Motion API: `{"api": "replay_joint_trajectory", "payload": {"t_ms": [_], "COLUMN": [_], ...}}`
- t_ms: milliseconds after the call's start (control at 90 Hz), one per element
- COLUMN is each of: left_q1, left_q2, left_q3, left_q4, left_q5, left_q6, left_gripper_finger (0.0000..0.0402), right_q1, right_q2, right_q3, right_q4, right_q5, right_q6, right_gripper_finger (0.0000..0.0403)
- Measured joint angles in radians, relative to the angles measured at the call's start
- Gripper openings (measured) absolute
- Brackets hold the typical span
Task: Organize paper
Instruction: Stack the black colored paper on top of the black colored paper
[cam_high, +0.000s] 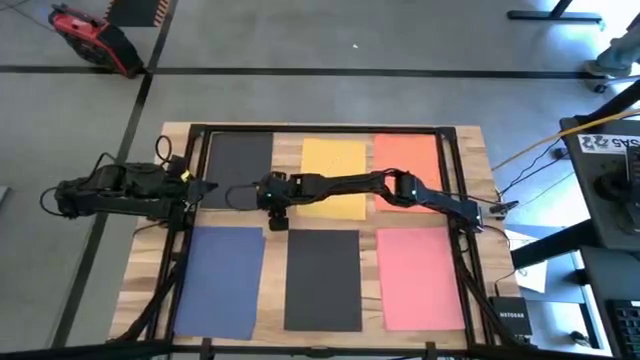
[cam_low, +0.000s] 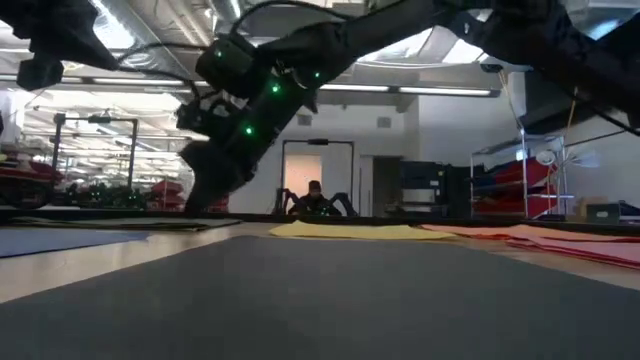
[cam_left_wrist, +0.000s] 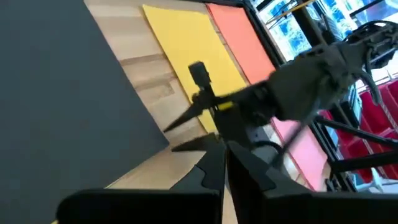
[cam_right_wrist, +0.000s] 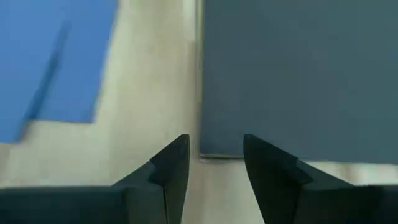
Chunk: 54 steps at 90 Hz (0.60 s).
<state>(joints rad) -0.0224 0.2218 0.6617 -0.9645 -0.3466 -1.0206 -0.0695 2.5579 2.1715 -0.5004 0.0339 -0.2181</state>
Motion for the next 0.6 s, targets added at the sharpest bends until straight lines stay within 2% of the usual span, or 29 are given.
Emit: {"api": "replay_joint_trajectory", "payload": {"t_ms": [289,600], "left_q1": [0.0,0.0], "left_q2": [0.0,0.0], "left_q3": [0.0,0.0], "left_q4": [-0.011,-0.021], "left_q5": [0.0,-0.001], "left_q6": [-0.001,-0.007], "left_gripper_finger": [0.0,0.0], "right_q1": [-0.017,-0.017], "right_q2": [0.012,0.028], "right_q3": [0.001,0.001], "right_q4": [0.006,0.015], "right_q5": [-0.05,-0.053], "right_q6": [-0.005,-0.007], "right_gripper_finger": [0.014,0.014]}}
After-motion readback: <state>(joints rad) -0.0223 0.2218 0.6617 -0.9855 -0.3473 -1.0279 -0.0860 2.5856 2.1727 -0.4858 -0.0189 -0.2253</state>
